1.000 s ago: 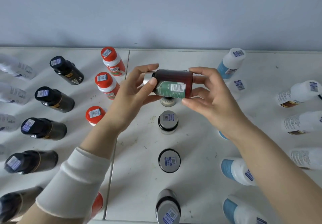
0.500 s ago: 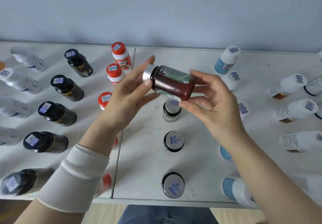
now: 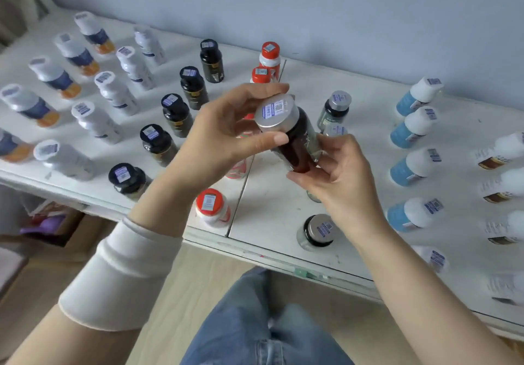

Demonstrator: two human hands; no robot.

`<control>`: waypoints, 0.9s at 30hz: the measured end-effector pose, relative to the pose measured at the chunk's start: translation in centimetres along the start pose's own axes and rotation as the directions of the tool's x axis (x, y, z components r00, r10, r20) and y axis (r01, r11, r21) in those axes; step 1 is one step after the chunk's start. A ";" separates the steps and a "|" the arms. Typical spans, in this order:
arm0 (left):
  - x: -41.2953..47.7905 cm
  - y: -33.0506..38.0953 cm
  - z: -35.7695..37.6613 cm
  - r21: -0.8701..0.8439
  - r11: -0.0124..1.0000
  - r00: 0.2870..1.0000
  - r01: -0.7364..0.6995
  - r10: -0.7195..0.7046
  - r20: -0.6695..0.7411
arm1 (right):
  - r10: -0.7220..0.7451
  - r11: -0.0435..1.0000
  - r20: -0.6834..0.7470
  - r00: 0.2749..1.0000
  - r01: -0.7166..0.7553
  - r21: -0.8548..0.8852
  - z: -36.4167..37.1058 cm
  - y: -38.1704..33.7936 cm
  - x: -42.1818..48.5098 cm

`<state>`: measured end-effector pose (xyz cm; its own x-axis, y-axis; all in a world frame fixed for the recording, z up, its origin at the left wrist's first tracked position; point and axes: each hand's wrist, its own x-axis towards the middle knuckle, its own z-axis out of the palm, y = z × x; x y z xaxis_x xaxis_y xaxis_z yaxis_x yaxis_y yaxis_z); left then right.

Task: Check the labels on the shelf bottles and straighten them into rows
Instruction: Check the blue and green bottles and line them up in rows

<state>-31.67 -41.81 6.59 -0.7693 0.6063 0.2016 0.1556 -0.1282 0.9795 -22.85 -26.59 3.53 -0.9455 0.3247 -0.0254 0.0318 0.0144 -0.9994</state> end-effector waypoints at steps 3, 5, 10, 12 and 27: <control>-4.9 1.1 -1.8 0.010 1.000 0.991 -0.024 0.025 -0.133 | 0.014 0.993 0.249 0.968 -0.044 0.113 2.3 -0.1 -2.2; -8.5 1.5 -2.6 -0.004 1.000 0.975 -0.009 0.008 -0.222 | 0.063 0.971 0.426 0.902 -0.154 0.181 3.6 0.3 -4.1; -17.3 2.2 -4.8 -0.109 0.993 0.923 0.040 -0.079 -0.377 | 0.205 0.755 0.757 0.621 -0.593 0.281 8.3 1.7 -8.7; -20.7 3.0 -6.1 -0.105 0.993 0.903 0.057 -0.096 -0.418 | 0.262 0.645 0.802 0.537 -0.715 0.268 11.0 1.9 -10.0; -47.8 5.3 -24.9 0.204 0.882 0.462 0.426 -0.018 -0.887 | 0.230 0.714 0.804 0.549 0.466 -0.523 44.5 2.6 -17.4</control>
<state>-9.48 -91.05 1.99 -0.9079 -0.4131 0.0712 -0.0642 0.3050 0.9502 -20.70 -74.26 0.34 -0.7721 -0.5784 -0.2633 -0.2483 0.6559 -0.7129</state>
